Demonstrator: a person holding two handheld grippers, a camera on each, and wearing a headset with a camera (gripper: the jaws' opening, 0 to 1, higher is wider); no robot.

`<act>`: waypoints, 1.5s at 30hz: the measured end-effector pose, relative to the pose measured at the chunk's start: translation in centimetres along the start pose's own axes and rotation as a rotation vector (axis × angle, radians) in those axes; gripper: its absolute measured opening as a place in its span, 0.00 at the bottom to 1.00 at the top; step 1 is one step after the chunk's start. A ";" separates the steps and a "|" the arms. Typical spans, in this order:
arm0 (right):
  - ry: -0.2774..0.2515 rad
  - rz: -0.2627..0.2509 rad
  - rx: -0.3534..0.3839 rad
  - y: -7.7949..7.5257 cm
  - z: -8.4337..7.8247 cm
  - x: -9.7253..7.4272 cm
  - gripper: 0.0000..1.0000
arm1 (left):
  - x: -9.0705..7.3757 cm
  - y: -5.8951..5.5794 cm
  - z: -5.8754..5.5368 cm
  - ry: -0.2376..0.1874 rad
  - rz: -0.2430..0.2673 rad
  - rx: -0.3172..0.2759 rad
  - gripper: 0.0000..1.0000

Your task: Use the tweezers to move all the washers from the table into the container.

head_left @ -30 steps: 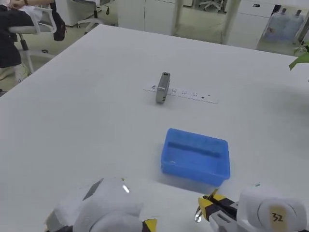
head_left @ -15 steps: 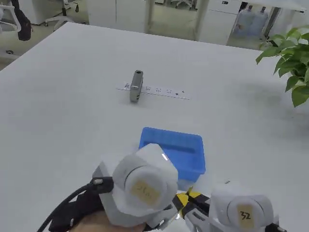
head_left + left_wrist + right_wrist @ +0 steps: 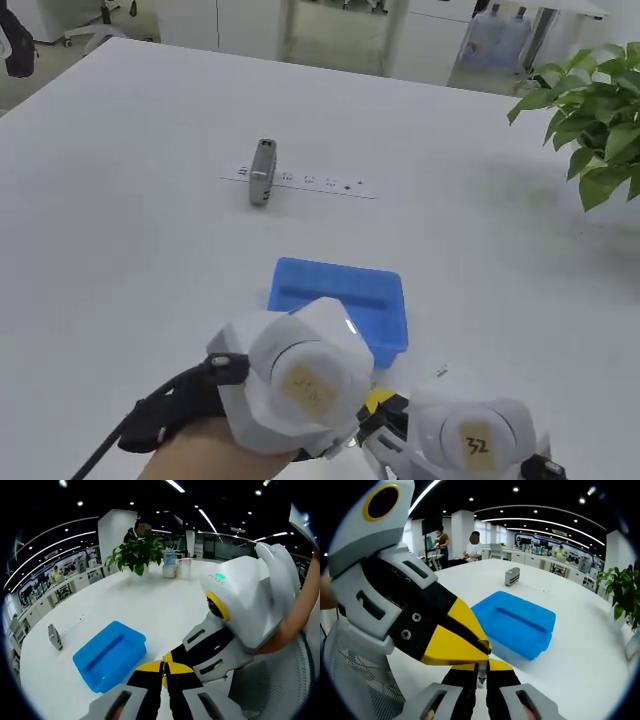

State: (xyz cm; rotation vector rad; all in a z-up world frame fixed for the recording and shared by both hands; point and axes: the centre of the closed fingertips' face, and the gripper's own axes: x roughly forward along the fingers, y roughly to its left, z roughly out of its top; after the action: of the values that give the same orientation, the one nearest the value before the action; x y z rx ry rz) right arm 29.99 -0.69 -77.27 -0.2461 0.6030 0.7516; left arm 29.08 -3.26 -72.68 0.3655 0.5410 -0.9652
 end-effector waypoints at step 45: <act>0.047 0.158 -0.295 1.4 0.0 -1.6 0.03 | -1.9 -1.8 0.8 -0.001 -0.235 0.099 0.00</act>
State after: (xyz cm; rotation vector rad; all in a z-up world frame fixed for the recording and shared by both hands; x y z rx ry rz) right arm 28.13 -0.57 -76.33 -0.4927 0.5589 0.9908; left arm 26.89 -3.34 -71.04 0.3955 0.5444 -1.2219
